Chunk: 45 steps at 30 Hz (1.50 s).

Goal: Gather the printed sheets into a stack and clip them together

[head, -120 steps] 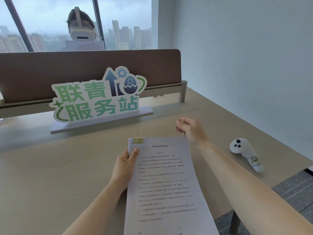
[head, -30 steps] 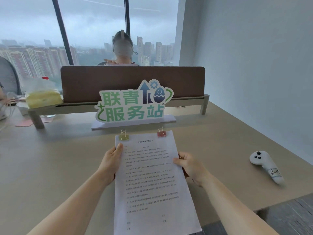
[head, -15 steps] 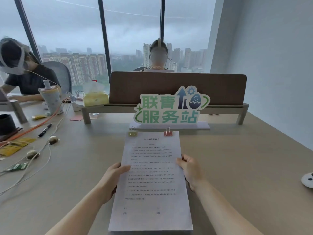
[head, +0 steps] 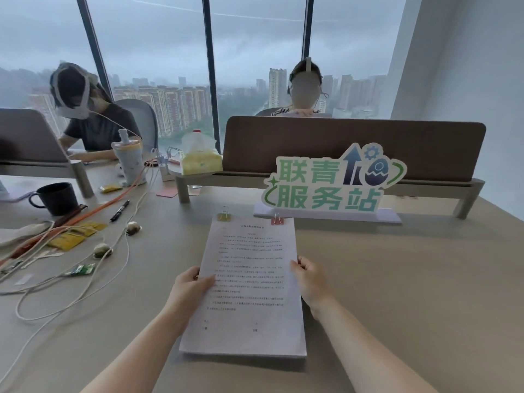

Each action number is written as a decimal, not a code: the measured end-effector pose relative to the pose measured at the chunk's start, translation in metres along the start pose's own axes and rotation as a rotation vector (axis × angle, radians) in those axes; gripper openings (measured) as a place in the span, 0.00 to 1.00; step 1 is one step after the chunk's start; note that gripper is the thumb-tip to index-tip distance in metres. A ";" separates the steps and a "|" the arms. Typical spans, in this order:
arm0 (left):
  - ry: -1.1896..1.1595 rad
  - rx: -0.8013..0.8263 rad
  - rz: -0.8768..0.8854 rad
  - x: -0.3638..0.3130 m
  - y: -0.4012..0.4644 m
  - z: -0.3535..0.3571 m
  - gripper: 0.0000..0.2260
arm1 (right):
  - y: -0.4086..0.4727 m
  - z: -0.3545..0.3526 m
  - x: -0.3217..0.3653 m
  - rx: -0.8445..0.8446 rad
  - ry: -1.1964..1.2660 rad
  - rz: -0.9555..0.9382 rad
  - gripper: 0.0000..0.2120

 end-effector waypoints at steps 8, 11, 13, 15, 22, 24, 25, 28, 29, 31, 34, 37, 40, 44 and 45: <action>0.030 -0.083 0.026 -0.007 0.056 -0.035 0.04 | 0.024 0.039 0.001 0.086 -0.375 -0.069 0.10; 0.079 -0.106 0.064 -0.010 0.073 -0.043 0.04 | 0.031 0.049 0.004 0.080 -0.480 -0.098 0.09; 0.116 -0.113 0.087 -0.013 0.080 -0.046 0.03 | 0.037 0.053 0.005 0.061 -0.542 -0.114 0.09; 0.148 -0.116 0.104 -0.015 0.086 -0.047 0.03 | 0.042 0.056 0.004 0.039 -0.594 -0.117 0.10; 0.298 -0.147 0.125 -0.013 0.097 -0.053 0.03 | 0.053 0.066 0.007 0.010 -0.736 -0.141 0.12; 0.386 -0.173 0.146 -0.014 0.099 -0.055 0.04 | 0.054 0.067 0.006 -0.002 -0.772 -0.143 0.12; 0.418 -0.184 0.155 -0.015 0.099 -0.055 0.04 | 0.054 0.068 0.006 -0.008 -0.784 -0.145 0.13; 0.494 -0.203 0.147 -0.016 0.102 -0.056 0.04 | 0.054 0.068 0.007 -0.025 -0.813 -0.146 0.13; 0.520 -0.210 0.145 -0.016 0.103 -0.056 0.05 | 0.054 0.068 0.007 -0.029 -0.819 -0.144 0.13; 0.564 -0.225 0.141 -0.017 0.105 -0.056 0.06 | 0.054 0.069 0.008 -0.037 -0.834 -0.144 0.13; 0.640 -0.248 0.142 -0.019 0.106 -0.055 0.08 | 0.053 0.071 0.010 -0.046 -0.864 -0.154 0.12; 0.721 -0.267 0.157 -0.021 0.107 -0.052 0.09 | 0.051 0.072 0.010 -0.064 -0.876 -0.167 0.10; 0.757 -0.259 0.167 -0.020 0.111 -0.053 0.12 | 0.051 0.071 0.010 -0.079 -0.885 -0.153 0.11; 0.755 -0.270 0.199 -0.021 0.110 -0.054 0.16 | 0.048 0.068 0.008 -0.076 -0.896 -0.121 0.14; 0.755 -0.278 0.214 -0.023 0.109 -0.054 0.16 | 0.047 0.067 0.009 -0.082 -0.902 -0.120 0.14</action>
Point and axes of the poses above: each hand's wrist, its own y-axis towards the middle knuckle, its own z-axis out of the palm, x = y × z, the point moved 8 cm from there along y, towards the middle knuckle, and after that the axes turned 5 degrees about -z, right-handed, at the moved point
